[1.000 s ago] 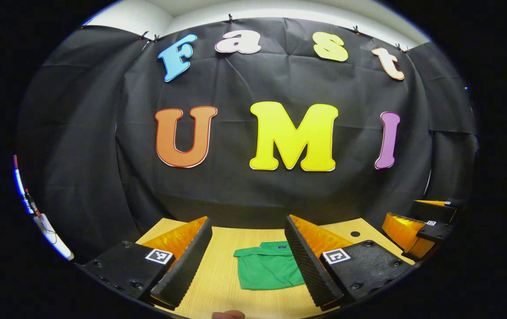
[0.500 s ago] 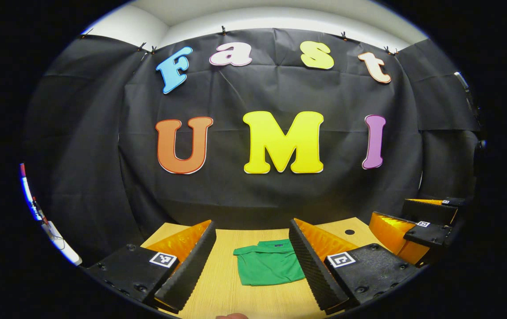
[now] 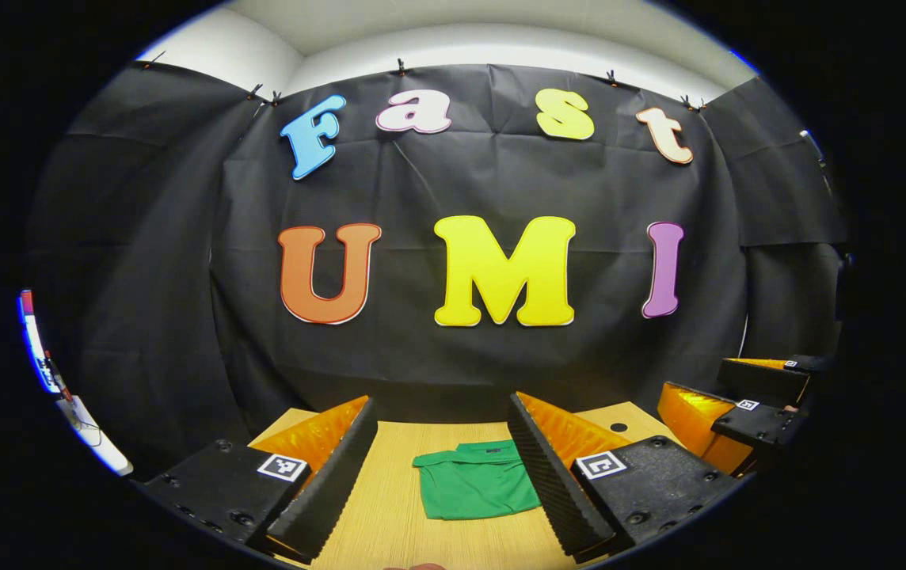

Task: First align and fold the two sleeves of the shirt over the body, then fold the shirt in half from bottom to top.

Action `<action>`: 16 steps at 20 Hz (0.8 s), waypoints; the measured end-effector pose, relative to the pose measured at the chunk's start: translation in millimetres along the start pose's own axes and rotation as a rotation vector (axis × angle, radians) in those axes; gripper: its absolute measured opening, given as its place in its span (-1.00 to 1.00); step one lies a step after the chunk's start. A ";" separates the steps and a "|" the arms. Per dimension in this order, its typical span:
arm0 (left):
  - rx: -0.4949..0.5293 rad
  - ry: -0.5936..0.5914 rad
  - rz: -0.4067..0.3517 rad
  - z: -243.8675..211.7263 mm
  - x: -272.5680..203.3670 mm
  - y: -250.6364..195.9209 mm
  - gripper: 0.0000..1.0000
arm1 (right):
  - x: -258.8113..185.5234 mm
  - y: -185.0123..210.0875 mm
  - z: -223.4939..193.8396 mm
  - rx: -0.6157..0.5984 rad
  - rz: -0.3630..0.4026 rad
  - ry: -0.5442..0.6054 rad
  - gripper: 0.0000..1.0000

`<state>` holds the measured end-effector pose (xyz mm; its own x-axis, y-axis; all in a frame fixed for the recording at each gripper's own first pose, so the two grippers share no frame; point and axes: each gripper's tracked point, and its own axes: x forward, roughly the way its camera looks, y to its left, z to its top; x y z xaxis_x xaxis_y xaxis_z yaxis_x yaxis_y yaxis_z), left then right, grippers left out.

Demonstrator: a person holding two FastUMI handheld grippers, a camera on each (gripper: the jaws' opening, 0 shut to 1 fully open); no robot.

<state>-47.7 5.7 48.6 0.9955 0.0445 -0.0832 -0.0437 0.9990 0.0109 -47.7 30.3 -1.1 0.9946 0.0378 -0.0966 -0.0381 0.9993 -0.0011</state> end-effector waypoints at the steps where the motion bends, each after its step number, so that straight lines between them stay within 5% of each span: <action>1: 0.003 -0.004 0.000 -1.1 -0.5 0.5 1.00 | 0.7 -2.0 3.5 -0.001 -0.007 -0.009 0.92; 16: 0.008 -0.015 0.000 5.8 9.1 -4.6 1.00 | 11.3 -9.1 22.6 -0.004 -0.003 -0.042 0.91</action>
<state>-38.0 1.4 53.6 0.9967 0.0445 -0.0682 -0.0433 0.9989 0.0192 -33.9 21.8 20.3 0.9979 0.0351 -0.0544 -0.0355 0.9994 -0.0058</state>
